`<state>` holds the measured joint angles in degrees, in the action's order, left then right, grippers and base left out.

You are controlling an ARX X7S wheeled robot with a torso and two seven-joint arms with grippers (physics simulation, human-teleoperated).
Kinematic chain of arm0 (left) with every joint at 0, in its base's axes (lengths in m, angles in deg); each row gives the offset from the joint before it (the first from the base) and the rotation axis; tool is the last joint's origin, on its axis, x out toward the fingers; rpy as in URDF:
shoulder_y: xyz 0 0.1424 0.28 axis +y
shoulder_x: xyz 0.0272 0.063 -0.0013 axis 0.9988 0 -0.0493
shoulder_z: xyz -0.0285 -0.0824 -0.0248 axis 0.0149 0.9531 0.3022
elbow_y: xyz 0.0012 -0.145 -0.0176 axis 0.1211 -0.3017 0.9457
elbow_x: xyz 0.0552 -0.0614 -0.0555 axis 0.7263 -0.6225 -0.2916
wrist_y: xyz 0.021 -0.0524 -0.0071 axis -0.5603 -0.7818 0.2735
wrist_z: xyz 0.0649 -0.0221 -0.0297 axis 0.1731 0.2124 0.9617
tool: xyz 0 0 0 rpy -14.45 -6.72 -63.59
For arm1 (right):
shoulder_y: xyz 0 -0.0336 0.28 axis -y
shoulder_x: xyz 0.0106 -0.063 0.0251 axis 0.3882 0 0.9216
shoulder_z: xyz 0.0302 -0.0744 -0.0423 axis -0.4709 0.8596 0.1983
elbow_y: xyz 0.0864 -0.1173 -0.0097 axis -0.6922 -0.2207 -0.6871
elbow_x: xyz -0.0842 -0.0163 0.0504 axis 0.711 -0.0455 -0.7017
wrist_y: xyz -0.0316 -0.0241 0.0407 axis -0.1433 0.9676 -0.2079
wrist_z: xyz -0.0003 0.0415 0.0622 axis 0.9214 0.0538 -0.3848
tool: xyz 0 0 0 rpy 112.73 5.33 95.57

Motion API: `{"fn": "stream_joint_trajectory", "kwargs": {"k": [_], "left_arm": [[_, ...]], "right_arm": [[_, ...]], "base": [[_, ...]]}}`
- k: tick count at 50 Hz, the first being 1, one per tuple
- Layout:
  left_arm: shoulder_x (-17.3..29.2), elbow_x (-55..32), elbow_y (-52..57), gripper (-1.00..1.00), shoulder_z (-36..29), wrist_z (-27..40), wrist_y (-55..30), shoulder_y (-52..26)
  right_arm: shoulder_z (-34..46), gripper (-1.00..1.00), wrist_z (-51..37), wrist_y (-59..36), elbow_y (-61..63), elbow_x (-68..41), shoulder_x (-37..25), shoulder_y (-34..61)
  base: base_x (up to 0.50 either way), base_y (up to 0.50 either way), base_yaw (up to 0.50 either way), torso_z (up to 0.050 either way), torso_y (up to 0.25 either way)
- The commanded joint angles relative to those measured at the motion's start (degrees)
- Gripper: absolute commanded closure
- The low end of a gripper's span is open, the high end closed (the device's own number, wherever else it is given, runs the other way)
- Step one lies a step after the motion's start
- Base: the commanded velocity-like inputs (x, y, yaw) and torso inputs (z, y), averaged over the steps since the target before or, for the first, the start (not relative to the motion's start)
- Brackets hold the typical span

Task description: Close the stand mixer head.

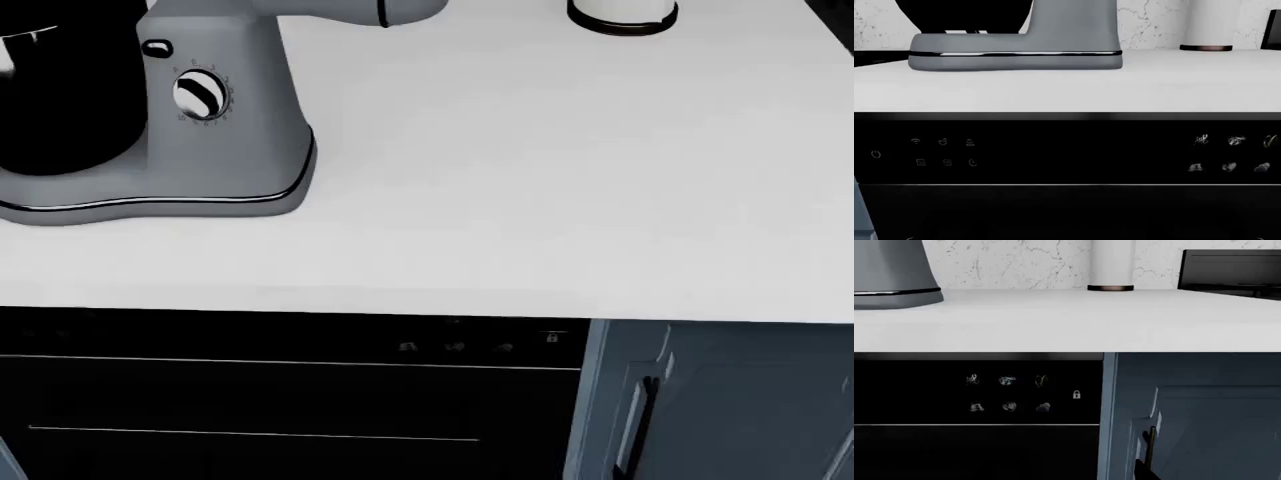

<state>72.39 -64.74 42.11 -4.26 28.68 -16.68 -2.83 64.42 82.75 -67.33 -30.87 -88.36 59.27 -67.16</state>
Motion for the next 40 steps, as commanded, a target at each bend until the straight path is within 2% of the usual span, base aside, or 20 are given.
{"fn": "stream_joint_trajectory", "kwargs": {"k": [1,17,20,21,36,40], "left_arm": [[0.7,-0.7,-0.2,-1.00,-0.8,0.8,0.1,-0.1],[3.1,-3.8,0.4,-1.00,-3.6,3.5,-1.6,-0.2],[3.1,-3.8,0.4,-1.00,-3.6,3.5,-1.6,-0.2],[0.8,-1.3,0.4,-1.00,-0.8,0.8,-1.5,0.0],[3.2,-4.0,0.6,-1.00,-3.5,3.0,-2.2,-0.1],[3.3,-3.7,6.6,-1.00,-4.1,4.8,-4.5,1.5]], "right_arm": [[1.9,-1.00,-1.9,-0.3,0.4,-1.5,-1.5,-0.1],[4.7,-1.00,-3.8,0.0,0.3,-2.7,-3.6,0.0],[4.7,-1.00,-3.8,0.0,0.3,-2.7,-3.6,0.0],[1.3,-1.00,-0.4,0.2,-0.2,0.3,-0.7,0.0],[4.6,-1.00,-4.2,-1.7,2.5,-0.9,-2.9,-0.6],[4.4,-1.00,-4.8,-3.4,5.1,-1.5,-3.7,-0.1]], "base": [[0.00,0.00,0.00,0.000,0.000],[0.00,0.00,0.00,0.000,0.000],[0.00,0.00,0.00,0.000,0.000],[0.00,0.00,0.00,0.000,0.000],[0.00,0.00,0.00,0.000,0.000],[0.00,0.00,0.00,0.000,0.000]]}}
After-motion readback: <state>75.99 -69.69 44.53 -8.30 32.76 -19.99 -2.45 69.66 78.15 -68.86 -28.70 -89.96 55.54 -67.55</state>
